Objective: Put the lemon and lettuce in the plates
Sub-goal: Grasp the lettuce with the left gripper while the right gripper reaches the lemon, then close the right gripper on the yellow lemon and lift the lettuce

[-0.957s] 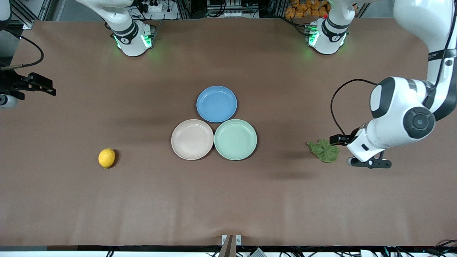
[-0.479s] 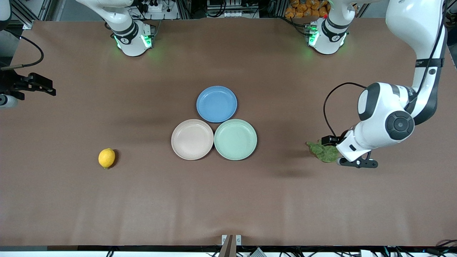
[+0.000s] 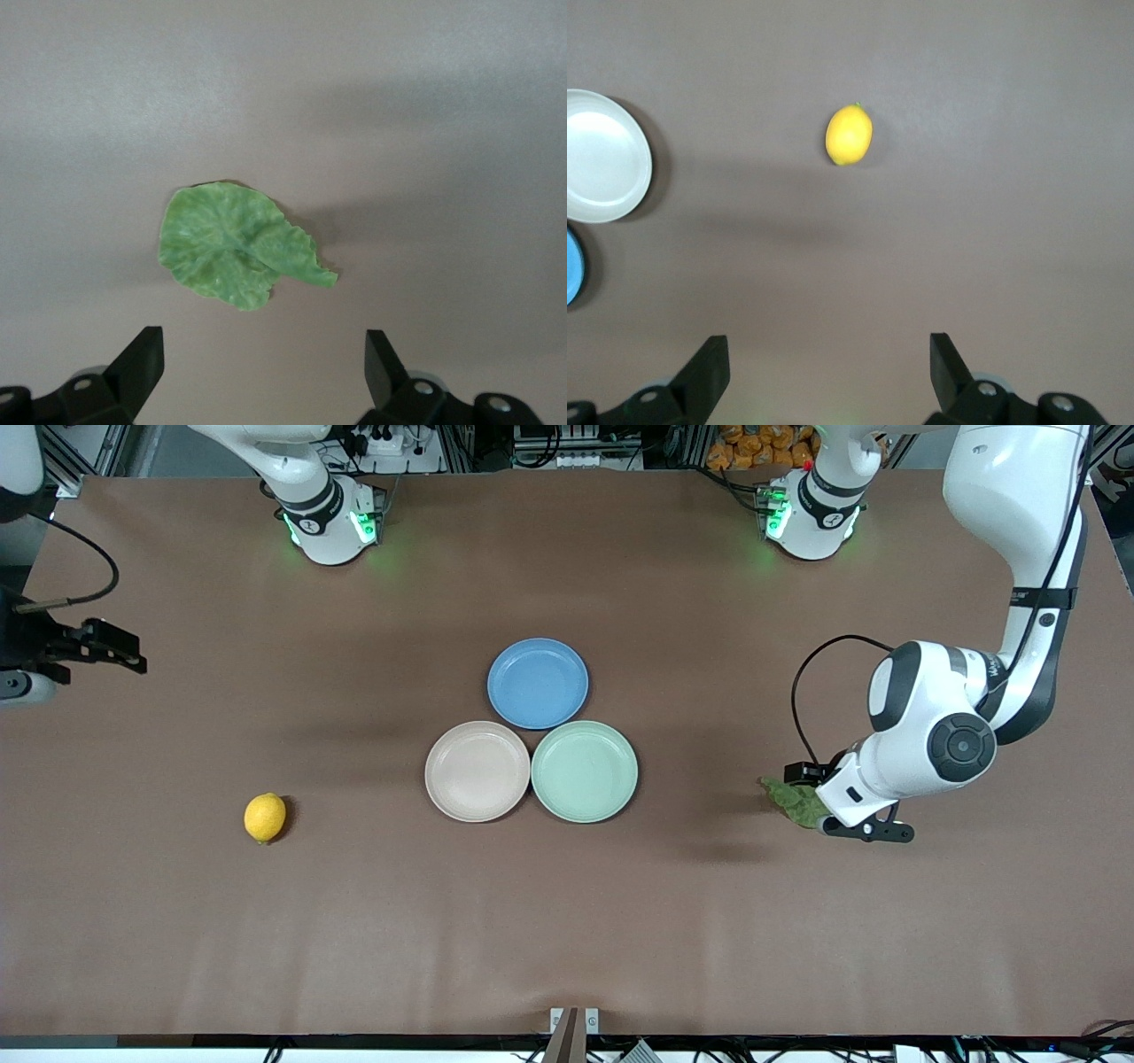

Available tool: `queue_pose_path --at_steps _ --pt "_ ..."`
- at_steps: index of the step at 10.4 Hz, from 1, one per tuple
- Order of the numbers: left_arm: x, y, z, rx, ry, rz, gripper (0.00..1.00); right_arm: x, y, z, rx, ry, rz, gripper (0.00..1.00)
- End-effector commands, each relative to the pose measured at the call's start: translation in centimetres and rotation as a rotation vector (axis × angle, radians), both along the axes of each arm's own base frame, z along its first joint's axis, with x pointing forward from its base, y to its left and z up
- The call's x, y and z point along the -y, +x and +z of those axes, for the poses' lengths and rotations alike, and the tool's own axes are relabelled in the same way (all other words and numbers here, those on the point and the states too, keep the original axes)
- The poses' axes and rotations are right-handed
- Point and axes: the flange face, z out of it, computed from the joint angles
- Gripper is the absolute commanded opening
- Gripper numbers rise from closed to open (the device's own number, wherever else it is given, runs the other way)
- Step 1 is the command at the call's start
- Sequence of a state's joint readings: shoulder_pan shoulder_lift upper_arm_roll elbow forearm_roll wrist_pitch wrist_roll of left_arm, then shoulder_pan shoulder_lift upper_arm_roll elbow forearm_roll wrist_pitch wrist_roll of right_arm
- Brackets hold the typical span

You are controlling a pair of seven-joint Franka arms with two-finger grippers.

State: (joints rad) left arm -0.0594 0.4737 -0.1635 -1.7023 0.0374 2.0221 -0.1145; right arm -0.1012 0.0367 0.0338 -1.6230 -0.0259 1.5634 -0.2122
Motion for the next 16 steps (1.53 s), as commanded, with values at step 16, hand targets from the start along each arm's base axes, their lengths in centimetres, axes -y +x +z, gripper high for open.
queue_pose_path --at_steps 16 --pt "3.5 -0.3 -12.0 -0.018 0.084 -0.084 1.00 0.5 6.7 -31.3 0.077 0.064 -0.046 1.00"
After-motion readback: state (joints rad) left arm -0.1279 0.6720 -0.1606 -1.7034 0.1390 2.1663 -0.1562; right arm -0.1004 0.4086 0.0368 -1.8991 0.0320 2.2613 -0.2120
